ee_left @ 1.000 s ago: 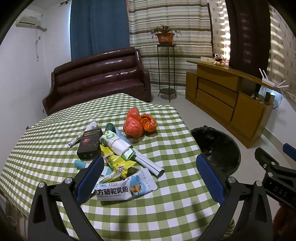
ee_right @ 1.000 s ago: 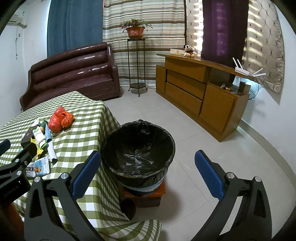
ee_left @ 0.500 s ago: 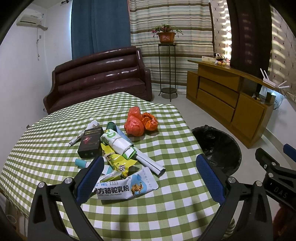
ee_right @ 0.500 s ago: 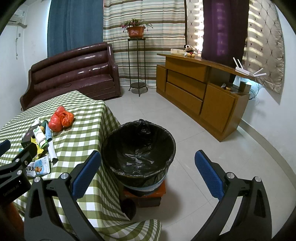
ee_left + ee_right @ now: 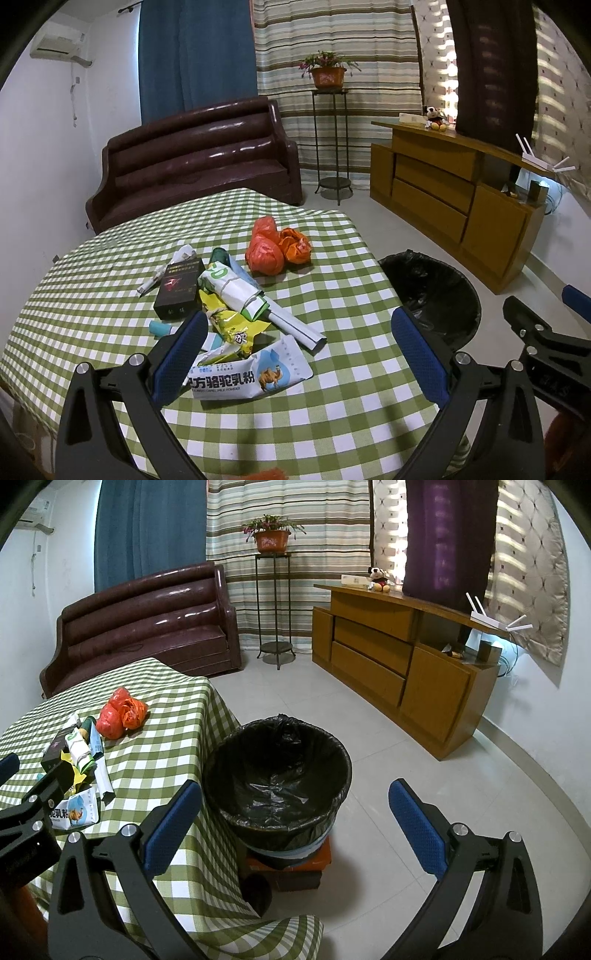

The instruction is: Collect trash

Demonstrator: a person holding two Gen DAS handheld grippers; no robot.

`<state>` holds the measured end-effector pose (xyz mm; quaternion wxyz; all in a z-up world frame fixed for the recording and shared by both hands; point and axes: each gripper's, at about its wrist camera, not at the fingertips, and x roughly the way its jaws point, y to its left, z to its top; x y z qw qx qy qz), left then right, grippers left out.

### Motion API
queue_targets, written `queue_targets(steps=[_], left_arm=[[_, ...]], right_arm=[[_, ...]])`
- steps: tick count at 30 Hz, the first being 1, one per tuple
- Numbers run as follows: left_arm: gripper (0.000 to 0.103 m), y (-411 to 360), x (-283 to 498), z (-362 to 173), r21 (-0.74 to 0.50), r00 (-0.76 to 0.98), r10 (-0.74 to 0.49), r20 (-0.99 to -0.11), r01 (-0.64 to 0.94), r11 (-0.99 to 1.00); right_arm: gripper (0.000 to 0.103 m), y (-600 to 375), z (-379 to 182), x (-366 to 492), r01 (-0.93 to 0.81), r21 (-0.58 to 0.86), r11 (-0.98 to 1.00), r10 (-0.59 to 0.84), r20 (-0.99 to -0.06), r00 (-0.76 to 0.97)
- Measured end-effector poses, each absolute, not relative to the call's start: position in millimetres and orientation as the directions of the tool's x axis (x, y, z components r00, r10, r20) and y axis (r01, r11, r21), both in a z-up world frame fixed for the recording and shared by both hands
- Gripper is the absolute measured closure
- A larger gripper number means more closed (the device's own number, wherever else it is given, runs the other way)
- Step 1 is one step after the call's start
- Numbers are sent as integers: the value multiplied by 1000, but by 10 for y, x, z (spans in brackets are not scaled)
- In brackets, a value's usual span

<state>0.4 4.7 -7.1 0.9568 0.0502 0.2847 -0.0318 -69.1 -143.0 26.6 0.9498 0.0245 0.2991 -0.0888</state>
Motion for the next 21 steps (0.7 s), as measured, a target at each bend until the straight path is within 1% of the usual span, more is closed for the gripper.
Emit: queue_targets(steps=[11,21], left_arm=[[6,12,7,-66,90,840,-29,-542,93,992],[6,61,14,-63,67,835,-28,-550,77,995]], right_arm=[[4,-1417,259,-690,183,-7,983,-153,-573,805],[4,-1400,250,-690,183,-6,983,-154,-574,805]])
